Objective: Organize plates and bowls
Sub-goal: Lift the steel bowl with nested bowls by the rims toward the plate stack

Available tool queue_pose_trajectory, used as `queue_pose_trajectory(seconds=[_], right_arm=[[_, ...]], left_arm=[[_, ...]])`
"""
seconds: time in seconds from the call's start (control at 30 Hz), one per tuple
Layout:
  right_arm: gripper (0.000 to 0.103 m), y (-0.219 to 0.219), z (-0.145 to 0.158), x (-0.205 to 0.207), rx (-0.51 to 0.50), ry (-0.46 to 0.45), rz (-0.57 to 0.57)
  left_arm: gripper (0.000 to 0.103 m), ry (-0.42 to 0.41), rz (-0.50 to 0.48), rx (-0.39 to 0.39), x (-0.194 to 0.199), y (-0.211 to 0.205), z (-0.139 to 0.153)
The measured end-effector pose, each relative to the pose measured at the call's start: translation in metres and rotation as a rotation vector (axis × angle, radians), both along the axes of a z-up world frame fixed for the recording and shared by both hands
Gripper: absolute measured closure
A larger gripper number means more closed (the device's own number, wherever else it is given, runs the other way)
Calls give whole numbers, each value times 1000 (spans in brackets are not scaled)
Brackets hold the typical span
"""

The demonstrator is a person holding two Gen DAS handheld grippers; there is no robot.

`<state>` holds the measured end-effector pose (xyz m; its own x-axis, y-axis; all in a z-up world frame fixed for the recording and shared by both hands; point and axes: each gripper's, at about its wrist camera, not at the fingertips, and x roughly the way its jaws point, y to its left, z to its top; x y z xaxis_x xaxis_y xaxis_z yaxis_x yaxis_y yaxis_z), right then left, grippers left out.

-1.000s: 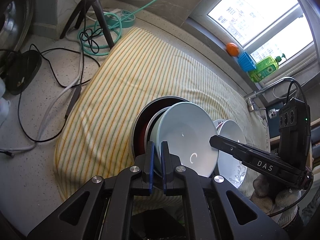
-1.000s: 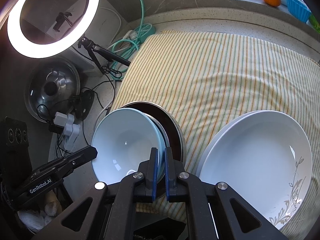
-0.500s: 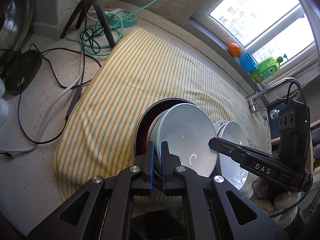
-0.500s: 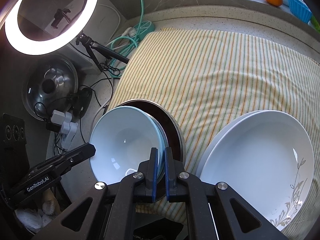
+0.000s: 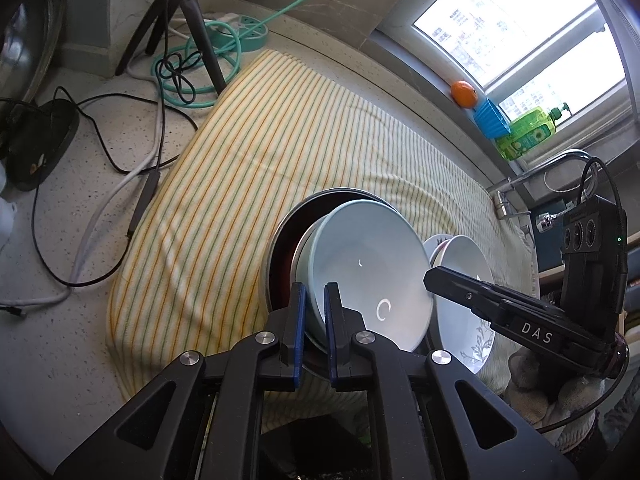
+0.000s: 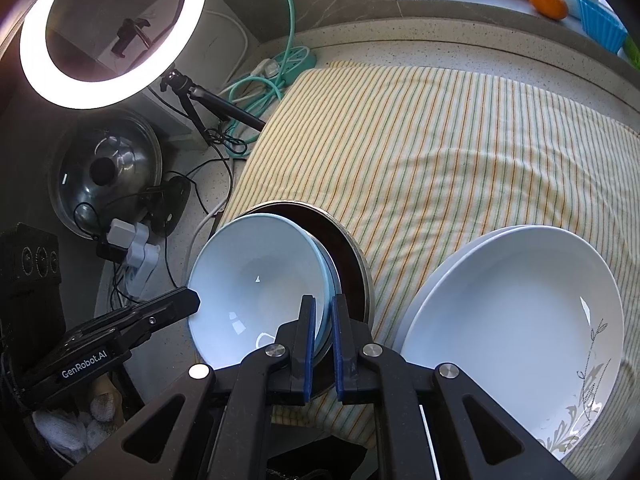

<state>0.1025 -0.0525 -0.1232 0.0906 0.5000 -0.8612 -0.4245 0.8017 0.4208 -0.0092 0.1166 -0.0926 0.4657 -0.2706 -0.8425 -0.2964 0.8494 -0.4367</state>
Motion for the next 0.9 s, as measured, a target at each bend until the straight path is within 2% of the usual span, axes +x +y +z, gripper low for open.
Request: queue_pose_trajectory(seconds=[0.3,0.47,0.67,0.9], right_arm=[[94,-31,13,3,78,-35,-107],[94,-42,15,5,97,-50,-140],[94,-38,9,11,51,-48,-120],[94,-23,-4,25,16,2,-39]], left_arm=[[94,-63,61,11,-10,16,17],[95,-62,135,-17,-18,34,10],[95,-24,146,-54,-23,36,-5],[95,-12,188,-74,-34,33,-14]])
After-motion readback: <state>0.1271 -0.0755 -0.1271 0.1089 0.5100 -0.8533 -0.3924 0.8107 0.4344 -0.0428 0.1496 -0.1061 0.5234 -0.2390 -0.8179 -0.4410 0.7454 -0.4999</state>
